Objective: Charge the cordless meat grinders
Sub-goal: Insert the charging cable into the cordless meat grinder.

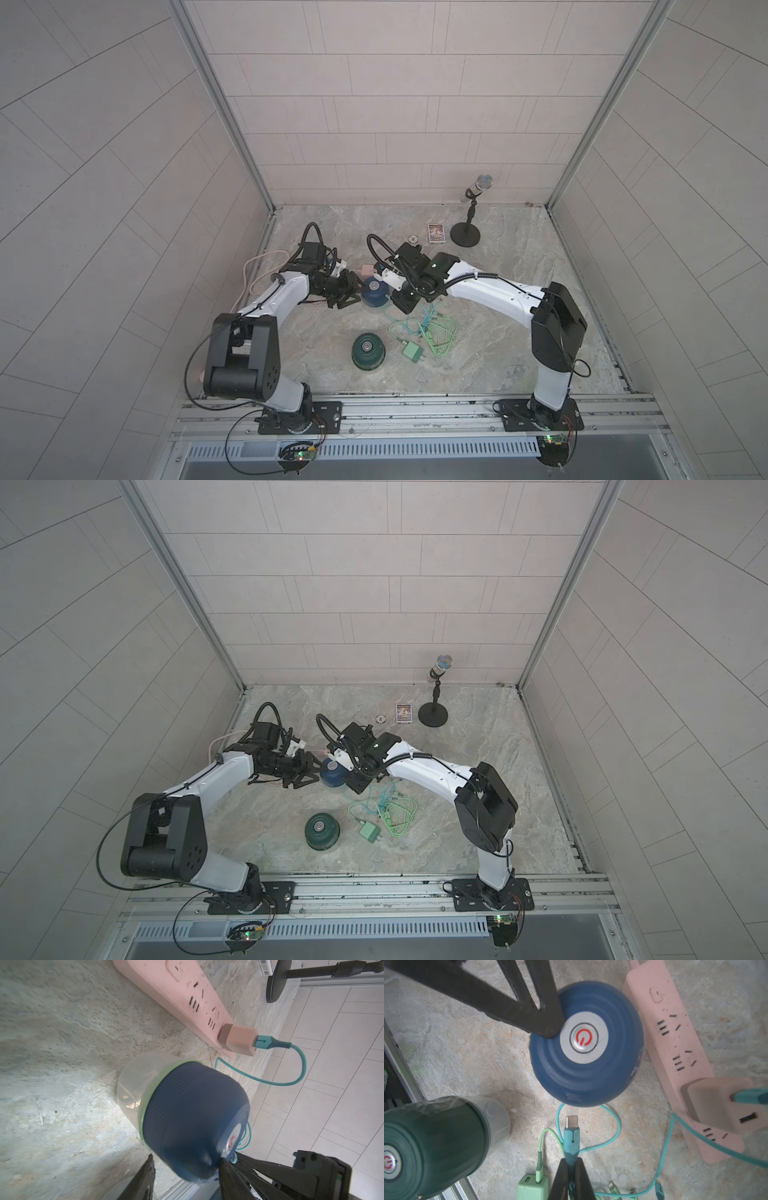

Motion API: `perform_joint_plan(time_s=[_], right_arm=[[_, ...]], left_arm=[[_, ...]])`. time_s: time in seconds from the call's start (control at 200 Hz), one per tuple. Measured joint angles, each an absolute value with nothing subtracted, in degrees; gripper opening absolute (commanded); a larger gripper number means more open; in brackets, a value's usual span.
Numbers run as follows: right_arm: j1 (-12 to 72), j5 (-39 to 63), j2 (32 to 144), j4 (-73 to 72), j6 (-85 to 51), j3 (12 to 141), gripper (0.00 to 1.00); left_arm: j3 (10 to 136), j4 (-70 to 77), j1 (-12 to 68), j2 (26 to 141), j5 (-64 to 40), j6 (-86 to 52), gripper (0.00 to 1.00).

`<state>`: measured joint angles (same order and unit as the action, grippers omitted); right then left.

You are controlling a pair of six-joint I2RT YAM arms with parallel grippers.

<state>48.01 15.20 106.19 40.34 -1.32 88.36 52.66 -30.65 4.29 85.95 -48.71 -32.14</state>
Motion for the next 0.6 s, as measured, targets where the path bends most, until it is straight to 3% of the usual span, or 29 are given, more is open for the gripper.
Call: perform_joint_plan(time_s=[0.6], right_arm=[[48.14, 15.18, 107.61, 40.29, -1.30, 89.69, 0.07]], left_arm=[[52.36, -30.04, 4.32, 85.93, -49.28, -32.56, 0.48]])
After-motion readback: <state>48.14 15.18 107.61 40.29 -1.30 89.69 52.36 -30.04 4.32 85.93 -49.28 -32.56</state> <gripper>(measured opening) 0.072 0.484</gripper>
